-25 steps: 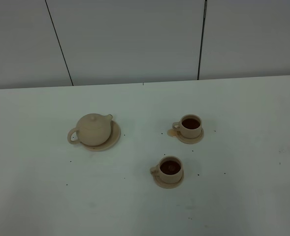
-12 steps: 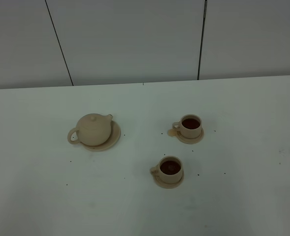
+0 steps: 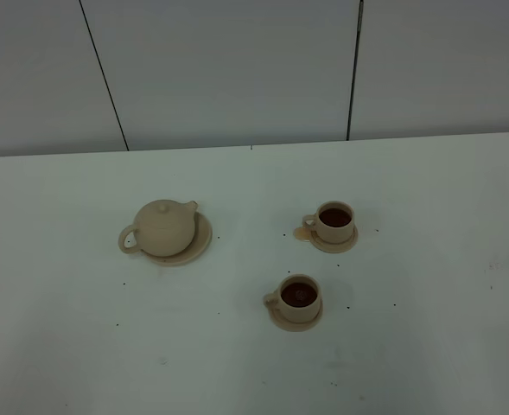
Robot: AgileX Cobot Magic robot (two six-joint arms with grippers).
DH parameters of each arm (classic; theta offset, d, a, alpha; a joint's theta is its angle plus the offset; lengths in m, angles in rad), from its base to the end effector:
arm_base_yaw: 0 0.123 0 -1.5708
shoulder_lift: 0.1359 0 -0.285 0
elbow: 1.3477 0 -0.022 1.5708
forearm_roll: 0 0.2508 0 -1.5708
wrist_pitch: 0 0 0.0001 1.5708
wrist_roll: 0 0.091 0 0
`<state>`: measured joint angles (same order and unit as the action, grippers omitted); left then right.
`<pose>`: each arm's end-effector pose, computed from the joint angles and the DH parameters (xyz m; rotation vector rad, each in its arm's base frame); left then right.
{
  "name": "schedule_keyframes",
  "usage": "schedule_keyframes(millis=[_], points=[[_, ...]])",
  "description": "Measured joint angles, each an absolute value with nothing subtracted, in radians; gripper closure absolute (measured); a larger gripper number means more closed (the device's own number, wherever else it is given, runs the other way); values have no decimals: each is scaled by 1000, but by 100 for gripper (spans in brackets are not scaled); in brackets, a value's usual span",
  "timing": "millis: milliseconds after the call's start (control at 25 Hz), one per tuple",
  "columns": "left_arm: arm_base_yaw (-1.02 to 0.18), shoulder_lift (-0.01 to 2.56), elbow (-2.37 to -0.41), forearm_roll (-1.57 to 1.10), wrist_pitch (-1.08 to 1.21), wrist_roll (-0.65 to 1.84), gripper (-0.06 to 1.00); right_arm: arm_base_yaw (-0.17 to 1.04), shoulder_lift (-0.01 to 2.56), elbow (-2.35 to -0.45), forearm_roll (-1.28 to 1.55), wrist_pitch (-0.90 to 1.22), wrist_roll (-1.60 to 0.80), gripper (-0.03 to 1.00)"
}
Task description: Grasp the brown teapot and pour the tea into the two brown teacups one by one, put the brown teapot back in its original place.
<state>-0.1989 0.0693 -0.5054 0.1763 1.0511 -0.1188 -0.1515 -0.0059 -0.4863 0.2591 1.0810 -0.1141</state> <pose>0.0078 0.0126 0.2806 0.0831 2.0836 0.0203 -0.0033 0.0213 0.2741 0.0244 2.0475 0.1464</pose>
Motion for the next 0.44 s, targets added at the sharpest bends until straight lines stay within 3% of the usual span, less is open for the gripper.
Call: schedule_keyframes(millis=[440], points=[[-199, 69, -505, 176, 1051, -119, 52, -152, -6, -486, 259, 1081, -114, 64]])
